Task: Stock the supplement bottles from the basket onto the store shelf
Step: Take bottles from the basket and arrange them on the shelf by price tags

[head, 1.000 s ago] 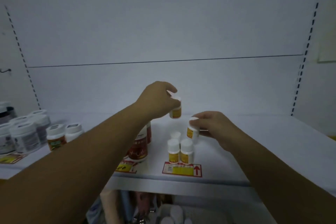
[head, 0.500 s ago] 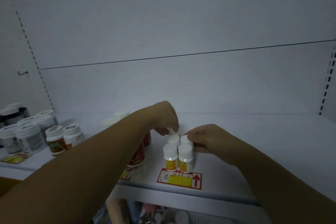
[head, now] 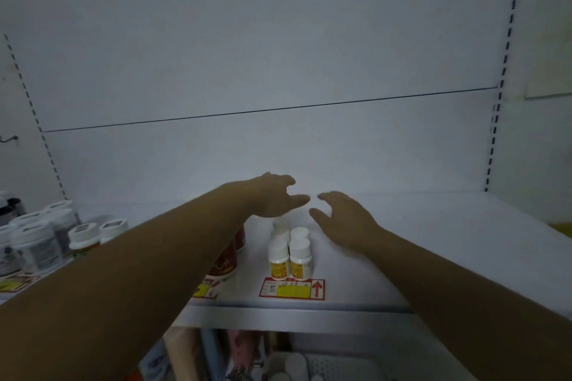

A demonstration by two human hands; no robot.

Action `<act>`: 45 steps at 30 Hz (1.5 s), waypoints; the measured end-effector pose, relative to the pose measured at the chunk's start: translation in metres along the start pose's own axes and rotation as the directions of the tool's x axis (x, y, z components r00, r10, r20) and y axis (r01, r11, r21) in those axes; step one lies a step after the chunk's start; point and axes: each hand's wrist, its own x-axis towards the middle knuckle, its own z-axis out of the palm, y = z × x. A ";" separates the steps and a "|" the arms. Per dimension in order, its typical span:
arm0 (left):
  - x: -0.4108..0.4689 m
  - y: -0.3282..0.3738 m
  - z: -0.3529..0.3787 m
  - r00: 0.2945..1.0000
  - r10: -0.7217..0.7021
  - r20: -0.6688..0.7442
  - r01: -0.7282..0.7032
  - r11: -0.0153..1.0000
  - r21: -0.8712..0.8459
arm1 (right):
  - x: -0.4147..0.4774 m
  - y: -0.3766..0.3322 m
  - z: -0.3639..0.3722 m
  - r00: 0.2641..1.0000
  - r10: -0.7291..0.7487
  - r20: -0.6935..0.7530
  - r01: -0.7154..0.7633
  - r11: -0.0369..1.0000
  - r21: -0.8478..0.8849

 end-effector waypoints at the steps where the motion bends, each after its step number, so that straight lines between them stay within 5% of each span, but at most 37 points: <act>1: -0.006 0.001 -0.005 0.999 0.035 -0.011 -0.034 0.996 0.076 | -0.002 -0.001 -0.009 0.999 -0.041 0.015 0.043 0.990 -0.131; 6: -0.031 0.014 -0.025 0.978 0.162 -0.135 -0.129 0.966 0.222 | -0.017 -0.007 -0.049 0.991 -0.097 0.097 0.131 0.882 -0.453; 12: -0.093 0.025 -0.019 0.924 0.299 -0.240 -0.306 0.952 0.006 | -0.092 -0.034 -0.060 0.984 -0.177 0.035 0.175 0.889 -0.424; 15: -0.129 0.027 0.004 0.891 0.337 -0.304 -0.396 0.905 -0.158 | -0.144 -0.043 -0.060 0.926 -0.362 -0.104 0.286 0.855 -0.432; 18: -0.163 0.026 0.039 0.890 0.367 -0.271 -0.442 0.840 -0.316 | -0.199 -0.043 -0.040 0.860 -0.508 -0.038 0.454 0.799 -0.394; 22: -0.182 0.008 0.100 0.907 0.414 -0.074 -0.407 0.823 -0.397 | -0.245 -0.021 0.010 0.848 -0.499 0.178 0.529 0.787 -0.318; 28: -0.166 -0.026 0.183 0.965 0.211 0.157 -0.109 0.864 -0.491 | -0.249 0.034 0.082 0.927 -0.127 0.353 0.239 0.925 -0.296; 33: -0.145 -0.029 0.251 0.958 0.190 0.215 -0.079 0.896 -0.437 | -0.234 0.066 0.137 0.880 0.075 0.469 0.082 0.948 -0.307; 39: -0.097 -0.017 0.321 0.912 0.187 0.365 -0.141 0.979 -0.150 | -0.203 0.097 0.196 0.811 0.184 0.555 -0.166 0.983 -0.083; 45: -0.064 -0.009 0.351 0.831 0.091 0.549 -0.139 0.989 0.046 | -0.183 0.126 0.234 0.646 0.247 0.723 -0.381 0.924 0.025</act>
